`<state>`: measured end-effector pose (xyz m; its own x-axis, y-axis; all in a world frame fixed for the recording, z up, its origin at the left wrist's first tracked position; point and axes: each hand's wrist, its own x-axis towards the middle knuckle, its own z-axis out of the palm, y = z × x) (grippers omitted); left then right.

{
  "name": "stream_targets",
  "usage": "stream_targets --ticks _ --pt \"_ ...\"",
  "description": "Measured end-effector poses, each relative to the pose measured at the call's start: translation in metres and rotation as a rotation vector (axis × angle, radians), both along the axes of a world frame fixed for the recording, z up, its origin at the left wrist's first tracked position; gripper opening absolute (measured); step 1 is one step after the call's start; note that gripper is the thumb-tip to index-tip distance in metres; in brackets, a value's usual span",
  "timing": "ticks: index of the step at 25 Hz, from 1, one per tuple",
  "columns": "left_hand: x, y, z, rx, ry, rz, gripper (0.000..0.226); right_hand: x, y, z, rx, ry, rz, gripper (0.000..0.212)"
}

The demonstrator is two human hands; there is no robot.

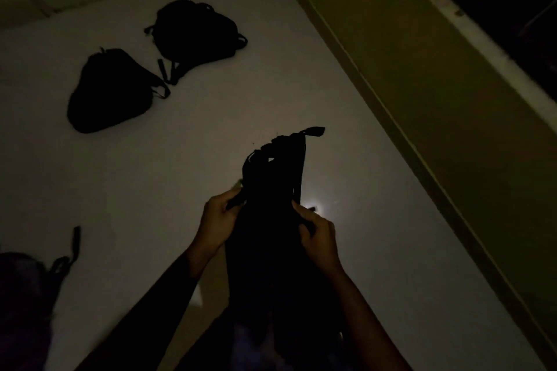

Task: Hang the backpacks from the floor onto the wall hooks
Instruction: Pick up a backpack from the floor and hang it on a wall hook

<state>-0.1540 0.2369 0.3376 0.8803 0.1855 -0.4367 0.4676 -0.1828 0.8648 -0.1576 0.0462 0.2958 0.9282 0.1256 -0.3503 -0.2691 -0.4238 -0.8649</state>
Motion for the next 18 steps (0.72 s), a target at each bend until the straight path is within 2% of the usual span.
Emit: stream_targets --ticks 2,5,9,12,14,18 --pt "-0.015 0.033 0.058 -0.031 0.006 0.011 0.036 -0.011 0.024 0.052 0.034 -0.041 0.04 0.053" --pt "-0.026 0.071 0.109 -0.084 -0.051 0.038 0.037 -0.007 0.06 0.095 0.118 -0.073 0.06 0.053" --pt "-0.005 0.097 0.137 -0.177 -0.145 0.118 0.037 0.041 0.102 0.123 0.24 -0.173 0.109 0.052" --pt "0.05 0.111 0.137 -0.173 -0.165 0.119 0.038 0.095 0.117 0.126 0.317 -0.174 0.084 0.055" --pt "0.105 0.112 0.133 -0.176 -0.16 0.086 0.039 0.137 0.12 0.119 0.354 -0.15 0.036 0.05" --pt "0.218 0.11 0.139 -0.161 -0.152 0.062 0.04 0.246 0.118 0.113 0.325 -0.113 0.012 0.049"
